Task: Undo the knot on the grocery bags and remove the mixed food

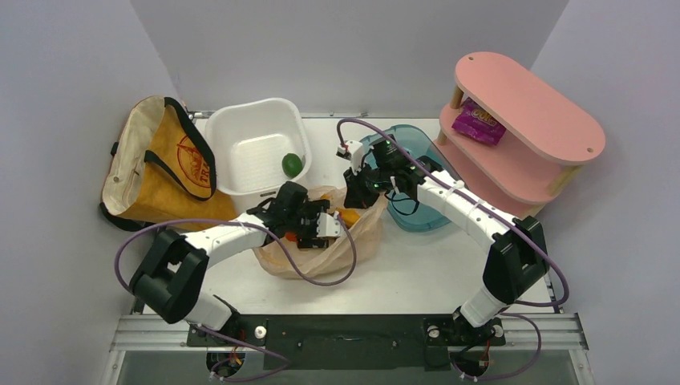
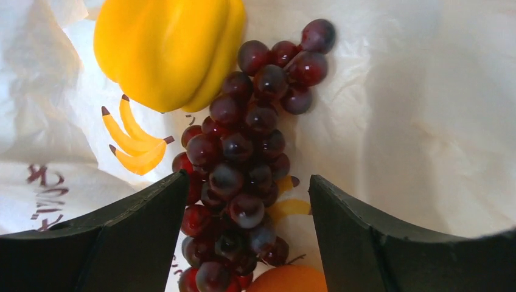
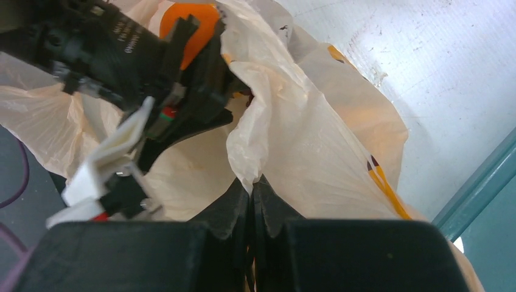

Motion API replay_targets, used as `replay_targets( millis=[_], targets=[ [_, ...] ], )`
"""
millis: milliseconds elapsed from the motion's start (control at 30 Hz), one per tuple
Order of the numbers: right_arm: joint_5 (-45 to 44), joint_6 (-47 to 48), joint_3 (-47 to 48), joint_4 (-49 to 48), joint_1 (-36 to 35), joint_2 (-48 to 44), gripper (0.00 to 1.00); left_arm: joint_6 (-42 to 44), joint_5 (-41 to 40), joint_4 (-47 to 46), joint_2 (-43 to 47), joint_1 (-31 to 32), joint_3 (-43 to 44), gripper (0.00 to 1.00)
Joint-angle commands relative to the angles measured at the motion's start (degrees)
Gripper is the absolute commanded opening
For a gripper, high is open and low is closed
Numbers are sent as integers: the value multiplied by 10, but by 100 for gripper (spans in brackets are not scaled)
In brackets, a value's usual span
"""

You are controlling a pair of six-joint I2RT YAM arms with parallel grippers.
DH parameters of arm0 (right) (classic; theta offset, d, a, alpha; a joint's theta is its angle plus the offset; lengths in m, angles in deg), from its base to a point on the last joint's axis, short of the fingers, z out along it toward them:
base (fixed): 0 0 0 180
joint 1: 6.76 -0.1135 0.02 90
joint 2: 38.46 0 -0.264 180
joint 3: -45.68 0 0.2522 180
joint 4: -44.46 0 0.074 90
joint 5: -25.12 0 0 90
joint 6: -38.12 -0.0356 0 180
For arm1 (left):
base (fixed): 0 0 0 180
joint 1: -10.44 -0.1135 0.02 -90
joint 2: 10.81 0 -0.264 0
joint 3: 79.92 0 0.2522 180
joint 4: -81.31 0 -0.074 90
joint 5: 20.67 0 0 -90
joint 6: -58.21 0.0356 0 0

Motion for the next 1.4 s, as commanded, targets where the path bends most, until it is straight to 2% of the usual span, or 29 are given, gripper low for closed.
replay_targets(
  millis=[0, 233, 300, 333, 367, 533, 600, 633, 800, 833, 867, 933, 1133, 1267, 1367],
  targets=[
    [27, -7, 27, -27, -1, 2, 0, 6, -31, -4, -46, -7, 57, 72],
    [33, -7, 15, -26, 0, -5, 0, -6, -75, 3, -111, -11, 91, 75],
    [31, -6, 12, -25, 0, -7, 0, -4, -78, 8, -120, -11, 92, 80],
    [30, -6, 11, -25, 1, -7, 0, 2, -81, 16, -123, -11, 98, 86],
    [30, -5, 10, -25, 2, -8, 0, 5, -84, 35, -132, -8, 102, 87],
    [28, -5, 5, -25, 7, -9, 0, 2, -83, 97, -164, -6, 137, 81],
    [27, -5, 4, -25, 10, -10, 0, 14, -76, 134, -175, -5, 152, 69],
    [27, -4, 3, -25, 10, -10, 0, 25, -74, 166, -180, -5, 165, 57],
    [26, 2, -4, -21, 14, -13, 0, 29, -63, 282, -208, -1, 217, 28],
    [25, 7, -3, -17, 14, -12, 0, 17, -59, 295, -209, 0, 238, 23],
    [25, 8, -5, -15, 14, -13, 0, 8, -54, 317, -209, 0, 247, 11],
    [23, 11, -12, -12, 14, -19, 0, -26, -40, 323, -188, 0, 261, 0],
    [4, 16, -34, -18, 14, -47, 0, -70, 12, 247, -40, 4, 214, 0],
    [-2, 5, -53, -37, 13, -63, 0, -122, -1, 167, 46, 5, 180, 0],
    [-12, -6, -77, -62, 11, -80, 0, -144, 4, 150, 90, 6, 180, 0]
  ],
)
